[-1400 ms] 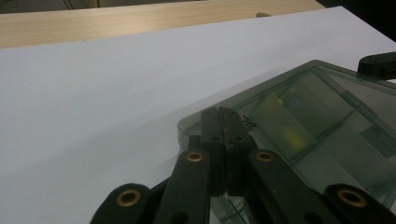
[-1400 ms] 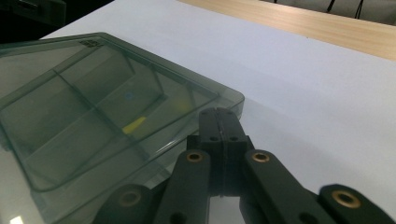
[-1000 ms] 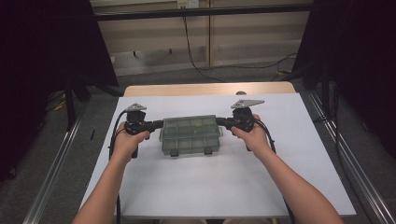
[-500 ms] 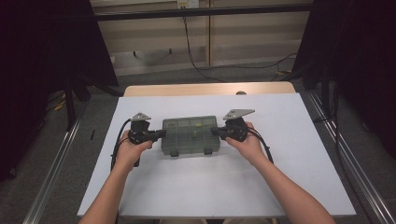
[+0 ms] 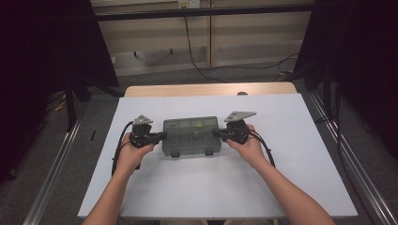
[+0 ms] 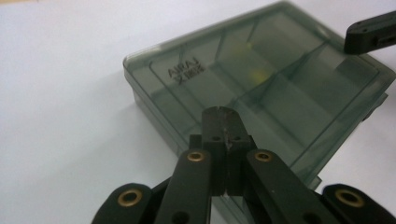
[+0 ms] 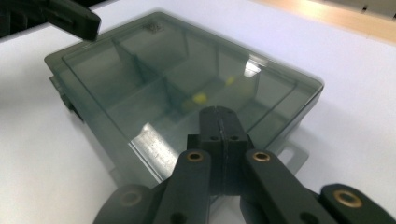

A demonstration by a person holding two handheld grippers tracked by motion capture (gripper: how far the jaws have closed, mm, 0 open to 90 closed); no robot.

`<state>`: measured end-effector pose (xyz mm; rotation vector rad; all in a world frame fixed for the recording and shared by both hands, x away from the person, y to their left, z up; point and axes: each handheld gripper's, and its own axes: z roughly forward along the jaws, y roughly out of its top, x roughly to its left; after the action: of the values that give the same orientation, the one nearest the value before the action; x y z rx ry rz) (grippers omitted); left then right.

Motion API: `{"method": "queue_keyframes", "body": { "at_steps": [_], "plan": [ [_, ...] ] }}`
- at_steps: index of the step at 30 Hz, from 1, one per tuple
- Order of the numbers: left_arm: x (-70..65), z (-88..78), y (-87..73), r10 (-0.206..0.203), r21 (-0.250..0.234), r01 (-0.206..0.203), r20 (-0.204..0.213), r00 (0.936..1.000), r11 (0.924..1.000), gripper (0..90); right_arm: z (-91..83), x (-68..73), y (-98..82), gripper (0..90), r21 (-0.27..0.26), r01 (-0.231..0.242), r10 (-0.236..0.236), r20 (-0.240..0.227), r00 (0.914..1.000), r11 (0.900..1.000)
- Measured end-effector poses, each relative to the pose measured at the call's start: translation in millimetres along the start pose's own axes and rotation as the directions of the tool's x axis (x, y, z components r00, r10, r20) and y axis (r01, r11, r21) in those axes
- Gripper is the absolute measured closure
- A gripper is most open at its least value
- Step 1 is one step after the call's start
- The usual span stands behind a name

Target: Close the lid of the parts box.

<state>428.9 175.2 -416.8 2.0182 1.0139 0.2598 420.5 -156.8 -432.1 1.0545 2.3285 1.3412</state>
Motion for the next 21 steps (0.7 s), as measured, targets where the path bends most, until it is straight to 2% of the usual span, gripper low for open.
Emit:
{"method": "queue_keyframes", "body": {
  "at_steps": [1, 4, 7, 10, 12, 15, 17, 18, 20, 21],
  "plan": [
    [-0.5, 0.0, -0.9, 0.007, -0.006, -0.007, -0.004, 1.0, 1.0, 90.0, 0.8, 0.8, -1.6, 90.0, -0.003, 0.007, -0.007, 0.004, 1.0, 1.0],
    [-0.9, 0.0, -3.5, -0.007, -0.025, 0.007, -0.006, 1.0, 0.9997, 90.0, 0.8, 2.4, -3.1, 90.0, -0.014, 0.011, -0.011, 0.015, 0.9998, 1.0],
    [-1.6, -0.9, -5.0, 0.007, -0.031, -0.007, -0.013, 0.9999, 0.9995, 90.0, 0.8, 2.6, -3.1, 90.0, -0.015, 0.016, -0.016, 0.016, 0.9997, 1.0],
    [-2.1, -2.3, -7.2, 0.004, -0.047, -0.004, 0.008, 1.0, 0.9989, 88.3, -0.2, 3.4, -4.0, 89.1, -0.021, 0.027, -0.026, 0.018, 0.9995, 0.999],
    [-2.7, -4.0, -10.4, -0.007, -0.076, 0.007, -0.002, 1.0, 0.9971, 76.4, -1.2, 3.3, -7.1, 82.5, -0.044, 0.007, -0.008, -0.007, 0.9999, 0.999],
    [-3.7, -11.1, -15.2, -0.025, -0.124, 0.028, 0.029, 0.9993, 0.9919, 68.7, -8.0, 2.9, -12.2, 77.1, -0.094, -0.033, 0.032, -0.021, 0.9993, 0.995],
    [-7.2, -16.2, -18.0, 0.003, -0.129, -0.001, 0.015, 0.9999, 0.9916, 63.6, -15.4, 2.3, -15.8, 73.1, -0.119, -0.064, 0.06, -0.036, 0.9975, 0.991],
    [-9.0, -19.1, -19.3, 0.003, -0.134, -0.002, 0.009, 1.0, 0.991, 57.9, -19.7, 2.5, -17.5, 71.2, -0.118, -0.057, 0.054, -0.028, 0.9981, 0.991],
    [-11.5, -25.2, -22.2, -0.002, -0.159, 0.006, 0.026, 0.9997, 0.9872, 50.9, -29.7, 3.2, -20.6, 63.5, -0.134, -0.052, 0.051, -0.014, 0.9986, 0.99],
    [-13.3, -28.6, -23.8, 0.012, -0.173, -0.008, 0.023, 0.9997, 0.9849, 49.0, -35.2, 3.4, -22.3, 61.6, -0.149, -0.054, 0.052, -0.013, 0.9985, 0.987]
  ]
}}
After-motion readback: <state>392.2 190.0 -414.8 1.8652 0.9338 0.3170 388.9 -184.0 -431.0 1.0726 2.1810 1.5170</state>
